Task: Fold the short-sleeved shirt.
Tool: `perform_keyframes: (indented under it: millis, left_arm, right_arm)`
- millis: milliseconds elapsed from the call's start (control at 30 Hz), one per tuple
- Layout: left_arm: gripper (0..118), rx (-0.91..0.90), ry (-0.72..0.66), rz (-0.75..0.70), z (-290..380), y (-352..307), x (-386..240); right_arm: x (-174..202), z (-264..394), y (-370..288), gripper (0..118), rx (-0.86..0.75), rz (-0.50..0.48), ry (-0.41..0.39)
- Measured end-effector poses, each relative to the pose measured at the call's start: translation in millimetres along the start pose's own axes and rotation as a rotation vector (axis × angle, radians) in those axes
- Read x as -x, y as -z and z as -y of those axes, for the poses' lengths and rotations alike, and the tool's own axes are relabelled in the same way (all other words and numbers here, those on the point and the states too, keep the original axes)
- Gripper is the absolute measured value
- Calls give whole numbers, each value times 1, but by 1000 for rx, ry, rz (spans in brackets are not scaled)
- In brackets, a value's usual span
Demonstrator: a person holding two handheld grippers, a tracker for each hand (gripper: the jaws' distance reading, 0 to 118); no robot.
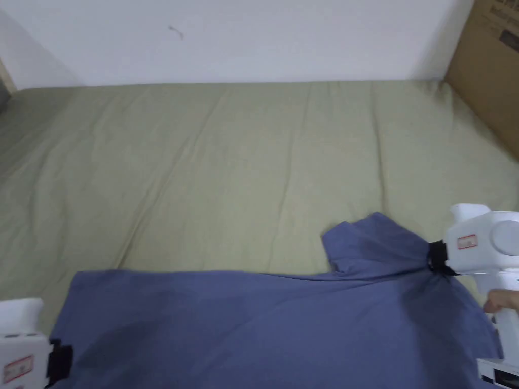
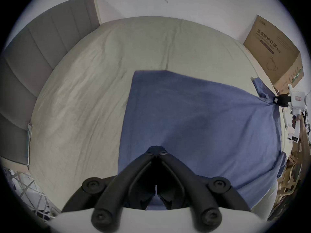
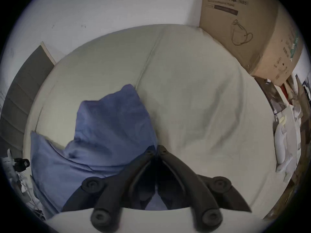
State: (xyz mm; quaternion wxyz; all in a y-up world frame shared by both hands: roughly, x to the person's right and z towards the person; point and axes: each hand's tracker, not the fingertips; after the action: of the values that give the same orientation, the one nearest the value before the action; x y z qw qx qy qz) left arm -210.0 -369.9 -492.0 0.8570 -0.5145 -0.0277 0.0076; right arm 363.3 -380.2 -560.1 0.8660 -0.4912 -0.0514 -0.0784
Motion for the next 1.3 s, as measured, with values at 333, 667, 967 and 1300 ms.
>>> perform_keyframes:
  millis: [333, 667, 967, 1300]
  left_arm:
    - [106, -58, -83, -31, -115, 72, 17]
    - [1, -21, 44, -106, -117, 74, 5]
    - [1, -183, 47, -28, -75, -68, 21]
    - [1, -72, 61, 17, 90, -119, 50]
  right_arm:
    - [1, 3, -1, 0, 13, 12, -26]
    - [5, 4, -24, 0, 3, 7, -7]
    - [0, 33, -150, 0, -122, 1, -36]
    - [-23, 208, -209, 0, 16, 2, -26]
